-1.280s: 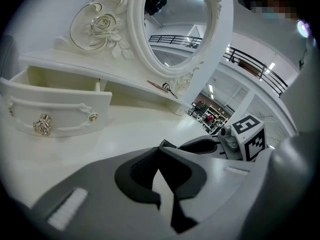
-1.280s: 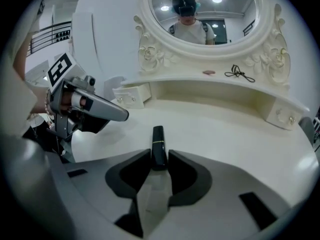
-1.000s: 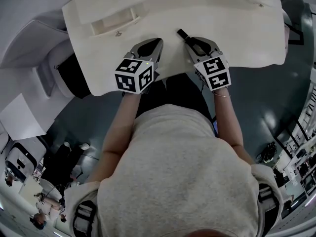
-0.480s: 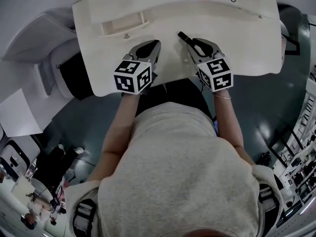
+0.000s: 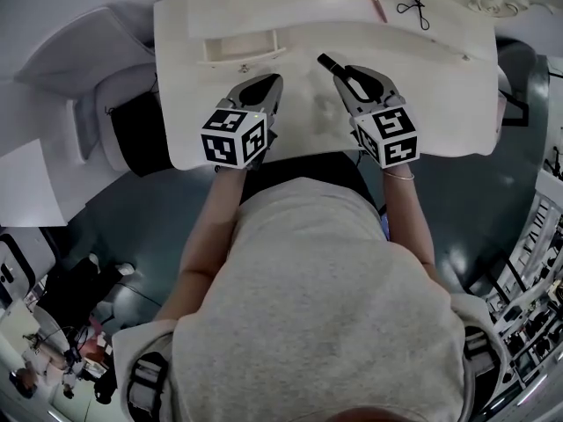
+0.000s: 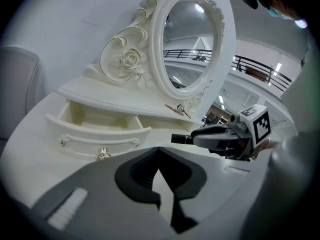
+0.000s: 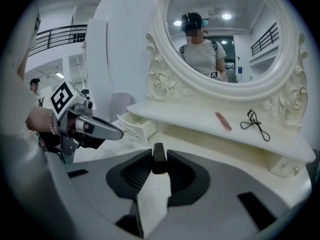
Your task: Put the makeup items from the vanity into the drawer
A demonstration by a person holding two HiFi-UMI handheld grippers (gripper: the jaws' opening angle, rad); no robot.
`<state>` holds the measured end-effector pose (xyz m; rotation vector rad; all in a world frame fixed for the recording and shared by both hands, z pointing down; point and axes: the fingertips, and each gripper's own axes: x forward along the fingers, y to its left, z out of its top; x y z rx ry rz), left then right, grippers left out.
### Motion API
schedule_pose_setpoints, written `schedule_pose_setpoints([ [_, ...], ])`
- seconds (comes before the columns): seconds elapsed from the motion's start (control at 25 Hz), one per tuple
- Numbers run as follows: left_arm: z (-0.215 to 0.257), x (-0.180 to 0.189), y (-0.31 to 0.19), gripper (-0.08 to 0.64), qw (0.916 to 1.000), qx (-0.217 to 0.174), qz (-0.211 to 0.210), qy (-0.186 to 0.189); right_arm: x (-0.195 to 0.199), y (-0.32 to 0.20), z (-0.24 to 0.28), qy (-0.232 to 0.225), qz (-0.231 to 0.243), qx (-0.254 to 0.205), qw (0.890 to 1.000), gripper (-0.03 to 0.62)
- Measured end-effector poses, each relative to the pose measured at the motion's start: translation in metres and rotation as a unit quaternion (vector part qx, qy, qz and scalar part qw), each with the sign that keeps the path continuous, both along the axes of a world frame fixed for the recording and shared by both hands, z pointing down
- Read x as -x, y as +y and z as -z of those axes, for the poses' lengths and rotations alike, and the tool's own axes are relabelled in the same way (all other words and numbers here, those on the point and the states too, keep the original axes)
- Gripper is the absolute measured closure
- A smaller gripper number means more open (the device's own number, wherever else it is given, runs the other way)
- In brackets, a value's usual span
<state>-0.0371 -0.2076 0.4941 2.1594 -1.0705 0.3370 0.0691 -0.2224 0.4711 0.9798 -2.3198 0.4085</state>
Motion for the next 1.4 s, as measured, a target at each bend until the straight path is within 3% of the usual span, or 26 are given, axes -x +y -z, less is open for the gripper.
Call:
schedule_pose_setpoints([
  [0.72,0.021,0.075,-0.016,0.551,0.9942,-0.042,0.099,0.005,0.084,-0.032,0.052,-0.028,0.093,-0.058,0.994,0.491],
  [1.4,0.014,0.118,-0.004,0.551,0.9858,-0.034,0.164,0.011,0.149,-0.037,0.036,-0.043,0.157,-0.030,0.986,0.491],
])
